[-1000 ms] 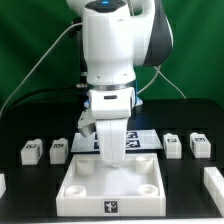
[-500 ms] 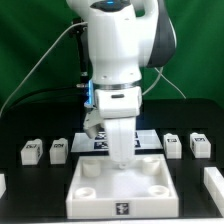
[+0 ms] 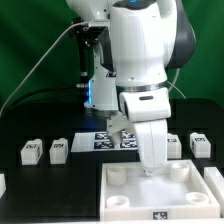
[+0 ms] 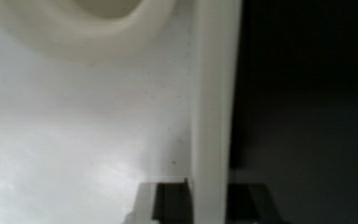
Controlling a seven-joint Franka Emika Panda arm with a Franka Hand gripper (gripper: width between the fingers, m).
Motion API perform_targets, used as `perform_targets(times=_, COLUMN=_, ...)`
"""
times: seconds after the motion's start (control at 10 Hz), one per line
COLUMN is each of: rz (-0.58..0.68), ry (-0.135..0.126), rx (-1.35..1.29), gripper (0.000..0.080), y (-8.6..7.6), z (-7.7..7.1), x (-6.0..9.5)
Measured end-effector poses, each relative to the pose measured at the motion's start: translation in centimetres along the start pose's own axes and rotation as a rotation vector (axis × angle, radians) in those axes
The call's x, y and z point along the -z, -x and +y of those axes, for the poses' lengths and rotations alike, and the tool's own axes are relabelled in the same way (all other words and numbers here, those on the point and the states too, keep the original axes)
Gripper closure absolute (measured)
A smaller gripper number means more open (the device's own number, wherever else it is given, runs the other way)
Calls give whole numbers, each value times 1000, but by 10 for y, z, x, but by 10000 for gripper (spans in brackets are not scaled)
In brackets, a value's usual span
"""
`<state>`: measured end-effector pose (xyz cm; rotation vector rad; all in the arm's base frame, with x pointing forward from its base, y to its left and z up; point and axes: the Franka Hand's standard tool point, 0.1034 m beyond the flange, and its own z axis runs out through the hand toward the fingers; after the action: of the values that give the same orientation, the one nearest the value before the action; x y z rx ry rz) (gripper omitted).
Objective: Assemble one leg
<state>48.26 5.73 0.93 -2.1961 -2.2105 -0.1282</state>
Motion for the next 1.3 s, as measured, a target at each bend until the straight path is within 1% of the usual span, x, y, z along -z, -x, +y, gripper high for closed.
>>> perform_targets(times=0.1, rz=2, ry=4, rx=-9, gripper=742, y=-3, z=5, x=-1)
perform_targets(times=0.2, rz=1, ry=-5, rx=-15, gripper=742, y=-7, z=7, x=-1)
perform_targets(times=0.3, rz=-2, ry=-21, rx=-19, gripper=742, y=-9, z=8, x=-2)
perform_targets(times=0.5, rz=-10, ry=-64, rx=-25, gripper=742, y=-11, z=8, x=-2)
perform_targets(times=0.6, rz=-11, ry=-68, rx=-25, gripper=742, y=-11, z=8, x=-2)
perform_targets(times=0.7, rz=-10, ry=-66, rx=-26, gripper=741, y=-11, z=8, x=-2)
perform_targets(times=0.8, rz=-10, ry=-66, rx=-27, gripper=573, y=-10, z=8, x=-2)
perform_targets(times=0.9, rz=-10, ry=-66, rx=-27, gripper=573, y=-10, z=8, x=-2)
perform_targets(times=1.1, rz=-10, ry=-66, rx=-28, gripper=284, y=-10, z=8, x=-2)
perform_targets(times=1.2, rz=-11, ry=-66, rx=-29, gripper=192, y=-9, z=8, x=-2)
perform_targets(times=1.3, rz=-11, ry=-66, rx=-29, gripper=192, y=-9, z=8, x=-2)
